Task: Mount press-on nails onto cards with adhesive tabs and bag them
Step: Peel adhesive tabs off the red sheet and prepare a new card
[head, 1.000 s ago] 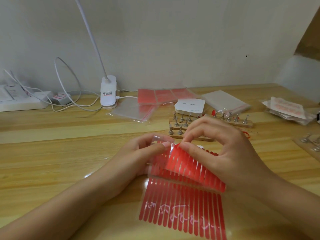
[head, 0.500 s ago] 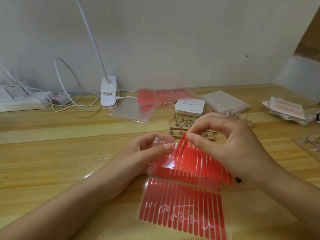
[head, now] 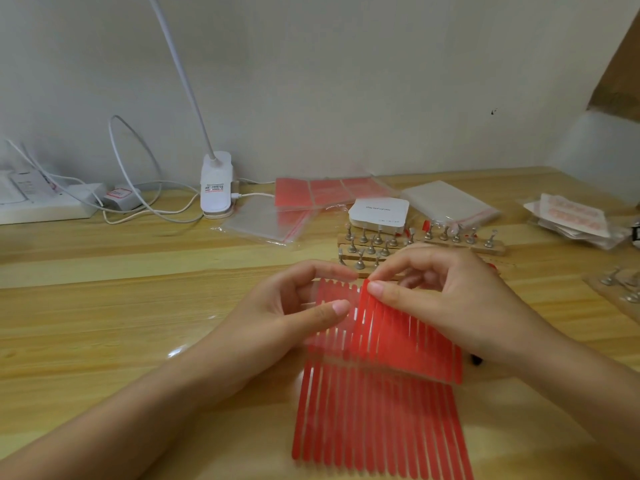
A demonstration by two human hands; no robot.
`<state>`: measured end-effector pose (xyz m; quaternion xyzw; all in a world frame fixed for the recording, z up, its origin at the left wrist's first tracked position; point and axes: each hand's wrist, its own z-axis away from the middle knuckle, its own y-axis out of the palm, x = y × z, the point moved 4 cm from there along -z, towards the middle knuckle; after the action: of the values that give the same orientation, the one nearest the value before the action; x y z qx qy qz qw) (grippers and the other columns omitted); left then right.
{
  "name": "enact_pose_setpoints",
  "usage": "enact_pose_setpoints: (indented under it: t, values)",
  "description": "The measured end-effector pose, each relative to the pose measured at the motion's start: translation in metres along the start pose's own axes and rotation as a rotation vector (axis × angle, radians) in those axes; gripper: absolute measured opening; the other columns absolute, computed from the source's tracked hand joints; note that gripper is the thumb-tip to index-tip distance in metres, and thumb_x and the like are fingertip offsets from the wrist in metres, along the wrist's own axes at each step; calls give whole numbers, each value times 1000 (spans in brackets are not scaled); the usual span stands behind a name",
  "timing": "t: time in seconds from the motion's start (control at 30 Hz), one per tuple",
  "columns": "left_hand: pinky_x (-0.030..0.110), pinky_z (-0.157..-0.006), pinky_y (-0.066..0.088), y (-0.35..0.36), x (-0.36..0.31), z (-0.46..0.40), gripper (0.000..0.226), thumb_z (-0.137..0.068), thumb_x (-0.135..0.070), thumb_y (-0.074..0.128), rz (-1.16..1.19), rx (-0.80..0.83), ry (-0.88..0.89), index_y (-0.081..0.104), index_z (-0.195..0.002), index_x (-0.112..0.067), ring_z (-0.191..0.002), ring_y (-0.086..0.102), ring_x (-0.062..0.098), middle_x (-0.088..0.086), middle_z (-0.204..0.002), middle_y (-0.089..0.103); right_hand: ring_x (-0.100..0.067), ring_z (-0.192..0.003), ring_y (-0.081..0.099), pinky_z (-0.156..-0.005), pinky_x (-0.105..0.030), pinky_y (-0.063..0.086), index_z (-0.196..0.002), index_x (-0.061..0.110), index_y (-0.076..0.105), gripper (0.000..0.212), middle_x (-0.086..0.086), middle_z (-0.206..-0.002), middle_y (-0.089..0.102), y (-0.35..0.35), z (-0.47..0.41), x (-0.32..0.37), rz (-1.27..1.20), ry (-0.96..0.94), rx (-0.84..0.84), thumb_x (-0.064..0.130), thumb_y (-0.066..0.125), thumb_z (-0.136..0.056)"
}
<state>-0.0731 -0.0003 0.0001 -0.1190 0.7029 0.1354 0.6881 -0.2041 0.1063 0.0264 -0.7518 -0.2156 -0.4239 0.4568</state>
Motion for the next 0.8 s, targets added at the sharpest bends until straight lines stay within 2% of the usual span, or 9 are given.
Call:
enact_pose_setpoints:
  t: [0.13, 0.23, 0.4, 0.5, 0.63, 0.73, 0.8]
  values:
    - [27, -61, 55, 1, -1, 1, 29, -74, -17, 65, 13, -11, -13, 67, -102, -23, -81, 71, 21, 8, -93, 72, 1, -73, 61, -65, -13, 49, -72, 35, 73, 16, 22, -84, 66, -1, 0, 0, -38, 16, 4, 46, 68, -62]
    - [23, -58, 54, 2, -3, 1, 30, -73, -13, 65, 14, -23, 10, 67, -102, -20, -74, 70, 16, 5, -85, 73, 6, -73, 59, -63, -5, 43, -80, 36, 73, 26, 17, -86, 66, -1, 0, 0, -48, 22, 15, 49, 65, -60]
    - [23, -59, 54, 0, -3, 0, 33, -67, -21, 68, 0, -35, 7, 68, -100, -23, -74, 70, 16, 4, -85, 73, -2, -78, 66, -72, -21, 52, -75, 27, 77, 18, 12, -84, 71, 4, 0, -3, -140, 129, 134, 39, 63, -76]
    - [22, -61, 54, -2, -1, 0, 33, -68, -26, 69, -32, -40, 2, 69, -101, -28, -79, 70, 18, 5, -89, 73, -2, -72, 68, -64, -15, 53, -76, 34, 75, 17, 14, -77, 72, 1, 1, -9, -170, 256, 143, 36, 60, -83]
    - [25, -66, 54, -5, 3, -1, 32, -70, -33, 74, -63, -65, -20, 69, -102, -32, -84, 70, 18, 11, -95, 71, -2, -67, 66, -57, -13, 50, -75, 28, 75, 15, 14, -74, 71, -3, 2, -2, -157, 155, 25, 38, 64, -77]
    - [29, -66, 56, -4, 3, -2, 28, -73, -28, 73, -35, -47, -30, 69, -101, -30, -85, 70, 20, 8, -96, 72, -3, -63, 65, -54, -11, 48, -72, 25, 73, 26, 13, -71, 70, -4, 1, 4, -105, 40, -36, 49, 64, -65]
    - [28, -65, 56, -2, 2, -1, 26, -76, -23, 72, -35, -40, -21, 69, -100, -30, -85, 70, 21, 9, -96, 72, -4, -62, 64, -53, -12, 48, -69, 25, 72, 22, 12, -70, 70, -3, 1, 4, -69, 22, -34, 46, 68, -66]
